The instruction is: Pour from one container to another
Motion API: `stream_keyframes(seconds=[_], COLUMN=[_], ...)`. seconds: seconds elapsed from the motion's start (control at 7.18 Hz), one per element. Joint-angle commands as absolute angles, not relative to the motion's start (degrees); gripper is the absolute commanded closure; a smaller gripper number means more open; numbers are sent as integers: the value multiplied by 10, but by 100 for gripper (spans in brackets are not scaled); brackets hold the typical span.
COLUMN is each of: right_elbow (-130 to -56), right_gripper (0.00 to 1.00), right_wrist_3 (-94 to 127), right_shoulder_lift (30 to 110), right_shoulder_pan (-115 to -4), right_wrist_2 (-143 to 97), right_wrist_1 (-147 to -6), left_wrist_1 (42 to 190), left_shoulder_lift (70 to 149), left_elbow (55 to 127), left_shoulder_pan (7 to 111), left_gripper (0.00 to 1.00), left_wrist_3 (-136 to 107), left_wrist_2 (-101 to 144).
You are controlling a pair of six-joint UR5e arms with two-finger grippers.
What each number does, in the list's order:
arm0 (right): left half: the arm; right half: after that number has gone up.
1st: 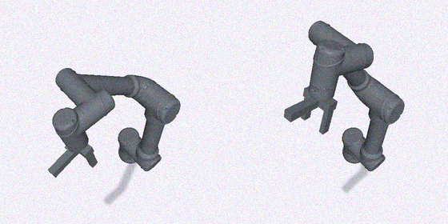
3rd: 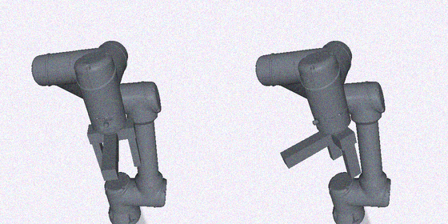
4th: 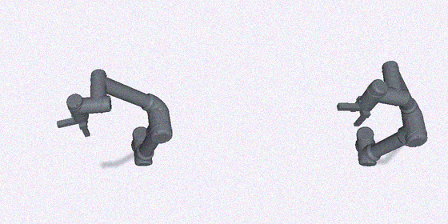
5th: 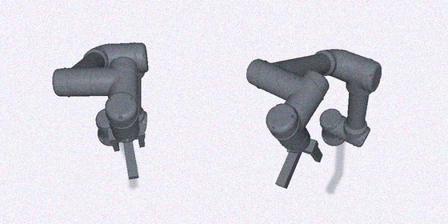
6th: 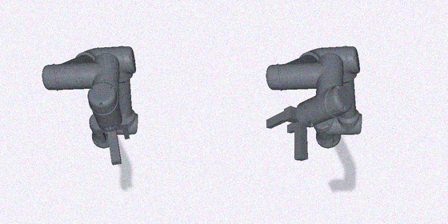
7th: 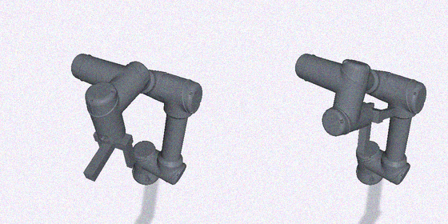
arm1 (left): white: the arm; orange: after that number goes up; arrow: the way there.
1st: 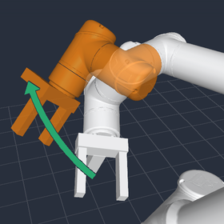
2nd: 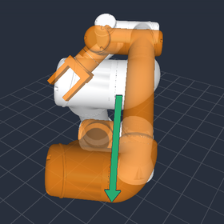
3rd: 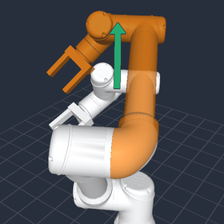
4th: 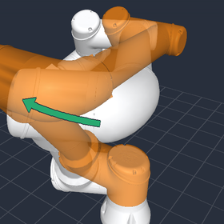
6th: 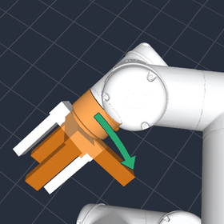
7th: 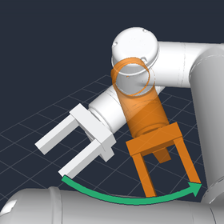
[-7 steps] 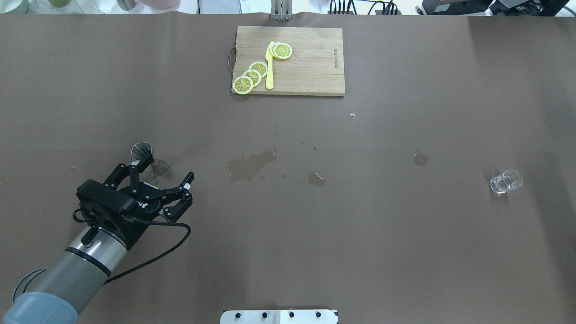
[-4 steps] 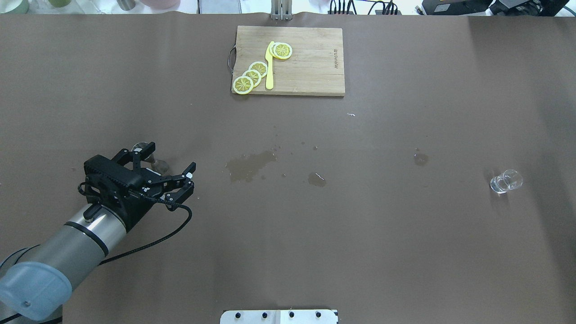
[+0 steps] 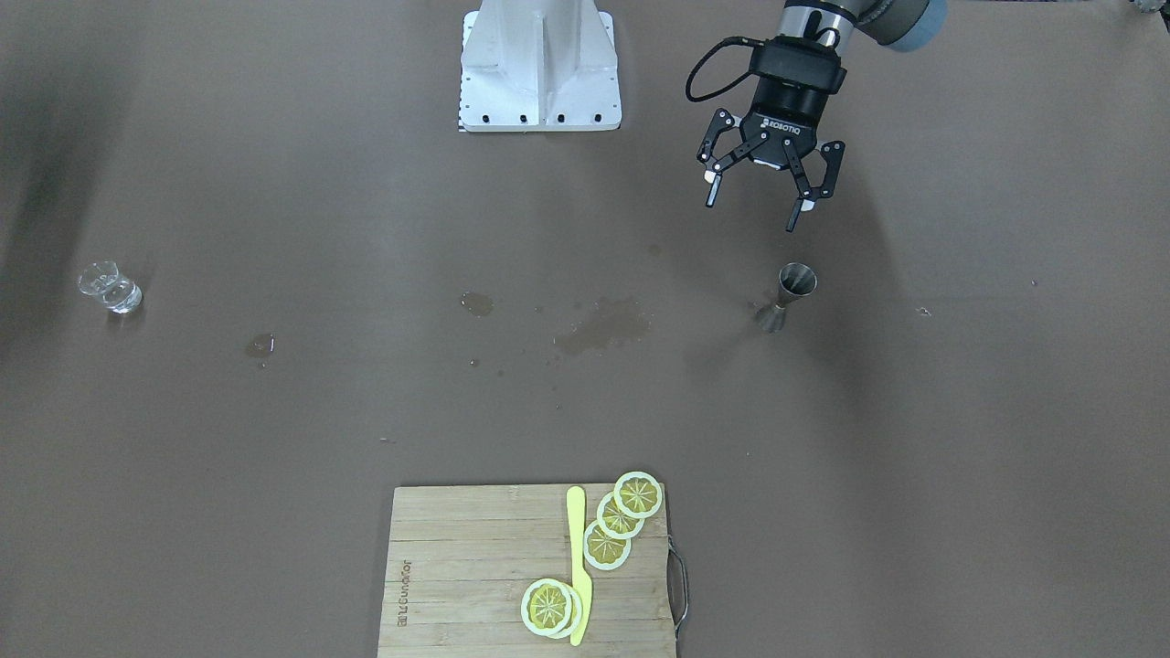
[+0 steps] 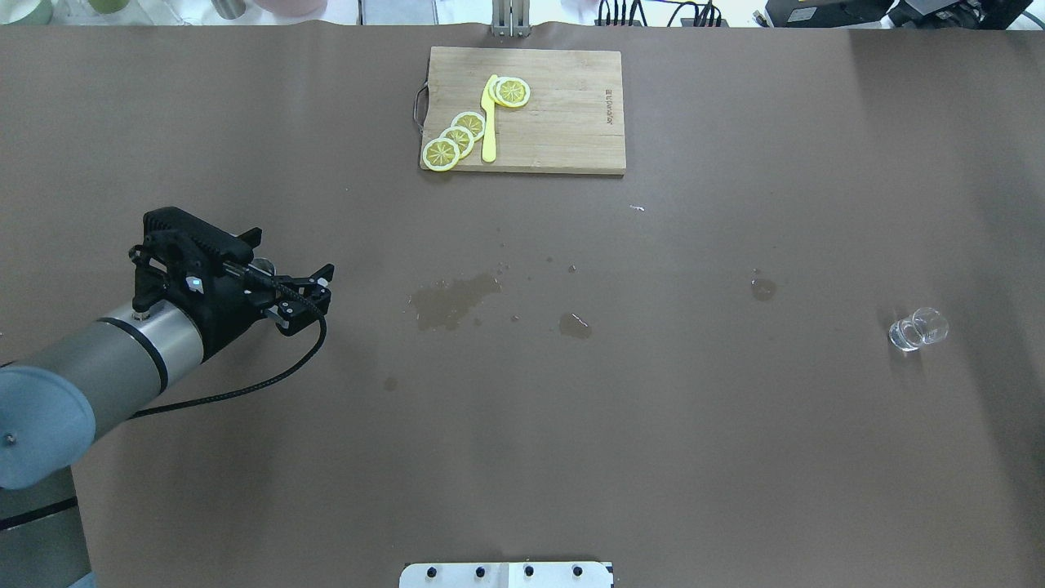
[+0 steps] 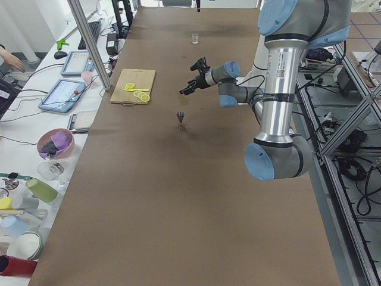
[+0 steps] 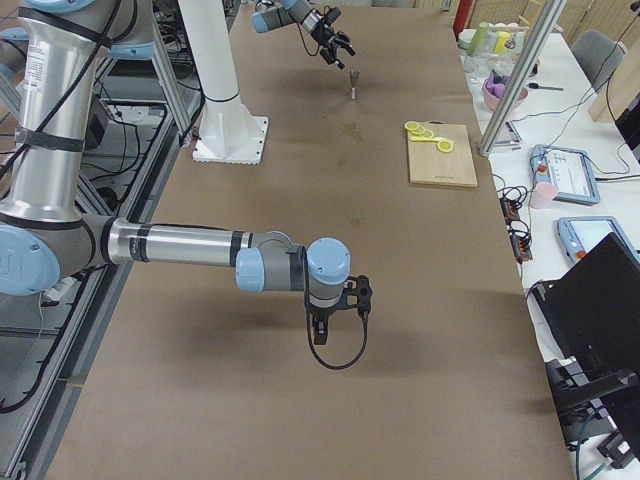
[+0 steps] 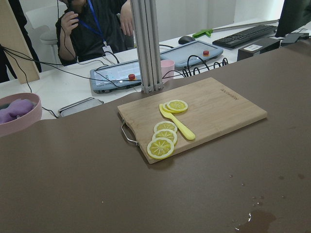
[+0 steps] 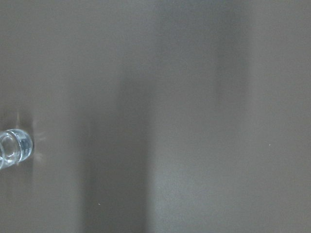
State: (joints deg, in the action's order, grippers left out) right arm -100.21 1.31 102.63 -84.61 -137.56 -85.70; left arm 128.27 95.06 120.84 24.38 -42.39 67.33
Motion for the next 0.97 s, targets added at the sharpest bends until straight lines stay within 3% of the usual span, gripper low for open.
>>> stream_keyframes(seconds=[0.0,0.42,0.84], right_elbow=[-1000,-998,-984], right_gripper=[0,0,0], right_wrist_3=[15,11,11], right_shoulder_lift=[1027,1029,1026], right_shoulder_pan=[-846,-846,-846], right_wrist_2=[-1375,-1373,-1374], right_wrist_1=[-858,-859,-855], left_wrist_1=[1228,1124,1082], left_shoulder_lift=[972,1038,1055], left_elbow=[1209,1201,1168], left_shoulder_pan=[304,391,487], left_gripper=[2,2,2], left_wrist_3=[-425,-424,-414], left_wrist_2=[767,897,1037])
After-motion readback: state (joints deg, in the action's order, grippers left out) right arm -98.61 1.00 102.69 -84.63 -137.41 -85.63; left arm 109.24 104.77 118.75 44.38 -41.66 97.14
